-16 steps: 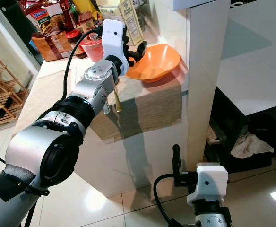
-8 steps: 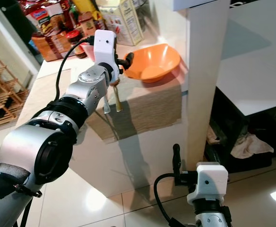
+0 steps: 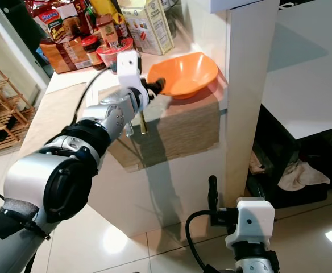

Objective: Setting the table

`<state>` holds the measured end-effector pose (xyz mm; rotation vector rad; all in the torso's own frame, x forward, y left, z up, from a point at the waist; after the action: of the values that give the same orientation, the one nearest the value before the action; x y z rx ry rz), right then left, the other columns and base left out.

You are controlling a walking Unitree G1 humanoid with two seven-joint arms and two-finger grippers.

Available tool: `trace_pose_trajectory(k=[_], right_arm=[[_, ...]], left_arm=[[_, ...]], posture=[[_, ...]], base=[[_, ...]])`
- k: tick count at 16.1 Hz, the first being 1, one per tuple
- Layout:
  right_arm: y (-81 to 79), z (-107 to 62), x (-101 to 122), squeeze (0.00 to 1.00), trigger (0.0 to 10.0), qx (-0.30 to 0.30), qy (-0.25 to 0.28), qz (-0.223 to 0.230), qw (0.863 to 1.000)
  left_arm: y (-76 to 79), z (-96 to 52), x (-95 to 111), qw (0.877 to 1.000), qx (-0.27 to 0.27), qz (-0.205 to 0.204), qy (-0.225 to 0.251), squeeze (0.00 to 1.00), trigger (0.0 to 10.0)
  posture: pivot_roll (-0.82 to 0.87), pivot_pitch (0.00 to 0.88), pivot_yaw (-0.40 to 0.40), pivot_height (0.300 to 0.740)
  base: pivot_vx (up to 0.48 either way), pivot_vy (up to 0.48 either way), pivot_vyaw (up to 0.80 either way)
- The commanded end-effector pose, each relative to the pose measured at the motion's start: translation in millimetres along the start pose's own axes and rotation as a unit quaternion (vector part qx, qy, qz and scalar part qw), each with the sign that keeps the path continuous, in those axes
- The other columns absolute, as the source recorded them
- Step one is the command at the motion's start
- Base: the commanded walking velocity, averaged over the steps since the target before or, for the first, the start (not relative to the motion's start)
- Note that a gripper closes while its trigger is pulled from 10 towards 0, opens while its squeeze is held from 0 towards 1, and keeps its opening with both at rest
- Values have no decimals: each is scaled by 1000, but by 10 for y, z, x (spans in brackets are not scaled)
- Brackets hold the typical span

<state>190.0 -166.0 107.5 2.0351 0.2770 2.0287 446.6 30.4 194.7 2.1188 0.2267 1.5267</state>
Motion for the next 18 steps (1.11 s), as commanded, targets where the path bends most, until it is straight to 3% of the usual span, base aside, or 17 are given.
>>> trace_pose_trajectory(k=[1, 8, 10, 11, 12, 18], right_arm=[[-14, -18, 51, 0, 10000, 1, 5, 10, 1000], [-6, -37, 52, 0, 10000, 0, 4, 9, 1000], [-8, -31, 52, 0, 10000, 0, 4, 10, 1000], [-11, -29, 52, 0, 10000, 0, 4, 10, 1000], [-11, -27, 52, 0, 10000, 0, 4, 9, 1000], [-6, -21, 49, 0, 10000, 0, 3, 8, 1000]], left_arm=[[-144, -9, -85, 999, 23, -17, -19, 0, 10000], [-66, -8, -209, 995, 13, -80, -53, 0, 10000], [-32, -9, -223, 991, 7, -117, -61, 0, 10000], [-18, -8, -223, 990, 4, -125, -61, 0, 941], [-5, -8, -226, 989, 2, -137, -62, 0, 0], [31, -5, -195, 983, -5, -175, -55, 0, 0]], posture=[[-226, 0, 223, 735], [-231, 0, 227, 735], [-231, 0, 227, 735], [-230, 0, 226, 735], [-230, 0, 226, 735], [-230, 0, 224, 735]], base=[[0, 0, 0], [0, 0, 0], [0, 0, 0], [0, 0, 0], [0, 0, 0], [0, 0, 0]])
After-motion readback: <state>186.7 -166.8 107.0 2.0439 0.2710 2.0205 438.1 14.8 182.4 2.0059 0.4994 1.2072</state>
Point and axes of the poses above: a point about 5 cm out from each wrist's last joint towards the gripper, its own z axis pointing out of the wrist towards the gripper, its own x axis along the axis of the wrist's last joint, y = z × x, the point moved 4 cm from there along z, pointing out of the wrist towards the gripper, and after that the axes turned 13 degrees about -z, right-handed, at the moved point
